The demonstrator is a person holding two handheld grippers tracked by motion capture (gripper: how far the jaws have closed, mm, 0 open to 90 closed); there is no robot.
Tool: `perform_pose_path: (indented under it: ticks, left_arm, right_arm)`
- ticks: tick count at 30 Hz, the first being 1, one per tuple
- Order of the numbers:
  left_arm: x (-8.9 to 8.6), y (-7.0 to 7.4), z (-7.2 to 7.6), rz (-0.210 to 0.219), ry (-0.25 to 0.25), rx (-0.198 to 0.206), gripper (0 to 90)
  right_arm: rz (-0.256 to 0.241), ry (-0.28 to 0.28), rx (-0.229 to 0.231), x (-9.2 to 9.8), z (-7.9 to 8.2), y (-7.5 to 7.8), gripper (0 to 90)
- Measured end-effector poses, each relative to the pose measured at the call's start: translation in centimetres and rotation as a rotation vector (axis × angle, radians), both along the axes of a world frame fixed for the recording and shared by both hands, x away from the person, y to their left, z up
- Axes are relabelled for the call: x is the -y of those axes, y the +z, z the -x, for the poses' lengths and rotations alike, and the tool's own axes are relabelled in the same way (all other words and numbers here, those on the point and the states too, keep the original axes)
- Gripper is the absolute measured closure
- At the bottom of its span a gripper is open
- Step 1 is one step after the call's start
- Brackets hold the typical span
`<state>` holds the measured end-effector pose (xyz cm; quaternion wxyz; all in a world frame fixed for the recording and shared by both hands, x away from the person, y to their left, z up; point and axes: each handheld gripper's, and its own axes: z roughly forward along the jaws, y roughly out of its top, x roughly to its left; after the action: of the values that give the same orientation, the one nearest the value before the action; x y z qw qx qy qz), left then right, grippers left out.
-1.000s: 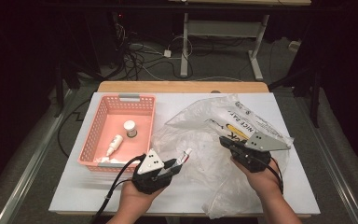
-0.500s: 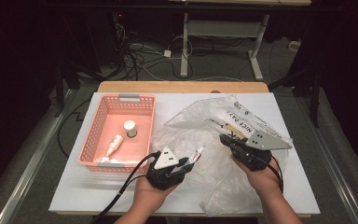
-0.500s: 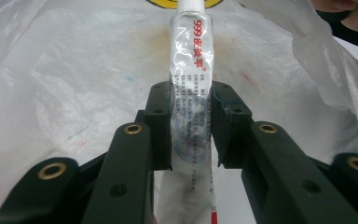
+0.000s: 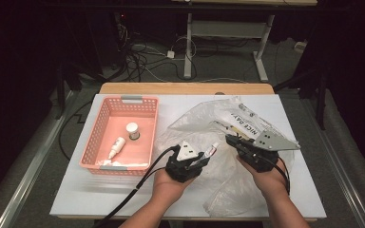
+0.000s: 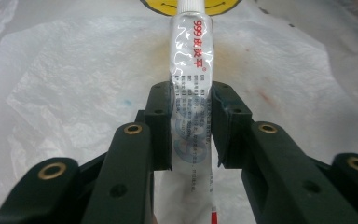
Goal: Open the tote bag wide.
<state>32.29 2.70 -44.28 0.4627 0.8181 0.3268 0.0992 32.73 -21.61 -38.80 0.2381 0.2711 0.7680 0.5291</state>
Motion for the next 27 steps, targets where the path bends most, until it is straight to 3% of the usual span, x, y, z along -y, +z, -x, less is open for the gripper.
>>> perform_pose_path:
  ticks: [21, 27]
  left_arm:
    - [4.2, -2.3, -3.3, -0.046, 0.021, -0.004, 69.1]
    - [5.0, -3.0, -3.9, -0.041, 0.03, 0.003, 69.1]
  right_arm:
    - [-0.02, -0.007, -0.008, 0.1, -0.6, 0.0, 90.0]
    - [-0.024, -0.012, -0.01, 0.4, -0.7, -0.1, 90.0]
